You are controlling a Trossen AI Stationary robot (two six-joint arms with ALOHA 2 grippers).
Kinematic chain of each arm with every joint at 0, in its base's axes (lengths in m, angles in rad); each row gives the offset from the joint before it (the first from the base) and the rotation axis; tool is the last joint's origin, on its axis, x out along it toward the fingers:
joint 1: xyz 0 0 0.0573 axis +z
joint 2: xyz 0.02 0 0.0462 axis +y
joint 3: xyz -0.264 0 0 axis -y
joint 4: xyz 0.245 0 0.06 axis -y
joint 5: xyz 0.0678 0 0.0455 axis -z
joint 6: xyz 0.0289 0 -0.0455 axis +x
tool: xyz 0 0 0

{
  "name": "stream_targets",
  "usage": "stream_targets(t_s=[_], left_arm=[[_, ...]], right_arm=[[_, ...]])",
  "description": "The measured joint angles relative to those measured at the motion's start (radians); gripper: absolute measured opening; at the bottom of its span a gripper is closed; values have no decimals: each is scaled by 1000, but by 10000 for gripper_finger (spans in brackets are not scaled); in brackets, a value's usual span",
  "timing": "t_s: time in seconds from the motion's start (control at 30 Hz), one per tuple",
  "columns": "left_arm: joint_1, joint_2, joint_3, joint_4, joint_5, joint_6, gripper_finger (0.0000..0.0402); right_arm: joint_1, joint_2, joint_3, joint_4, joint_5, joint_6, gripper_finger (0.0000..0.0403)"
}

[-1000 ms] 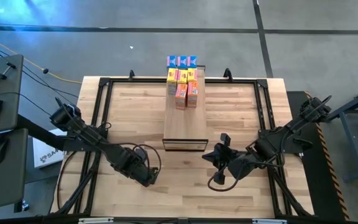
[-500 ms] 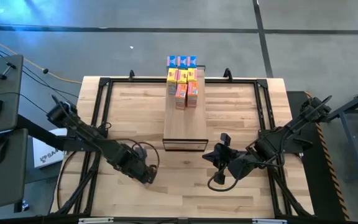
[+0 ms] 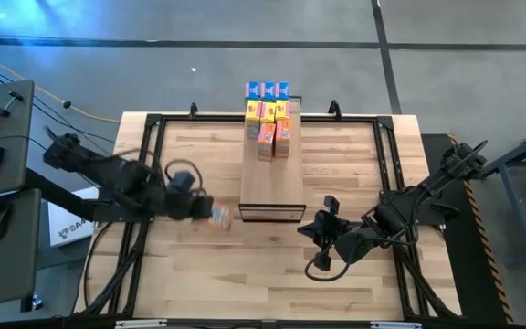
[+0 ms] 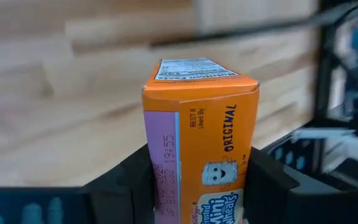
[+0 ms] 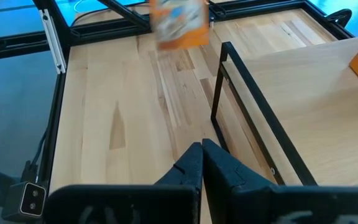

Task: Stack cereal on shelf
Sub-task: Put the orange cereal box on the shelf aligned with the orange cereal boxes

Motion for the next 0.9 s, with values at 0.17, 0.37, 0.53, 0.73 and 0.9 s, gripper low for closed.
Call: stream_targets(t_s=[0.17, 0.37, 0.53, 0.73, 0.9], left_arm=[[129, 12, 124, -92, -25, 146, 172], [330, 34, 207, -113, 33, 322, 172], [458, 71, 211, -88, 122, 420, 172], [517, 146, 211, 9, 150, 521, 172], [543, 191, 211, 43, 187, 575, 172]], right_arm=[[0, 0, 0, 0, -1, 0, 0], [0, 0, 0, 0, -4, 9, 0], [0, 0, 0, 0, -4, 18, 0], [-24, 0, 0, 0, -19, 27, 0], [-59, 0, 0, 26, -38, 10, 0]])
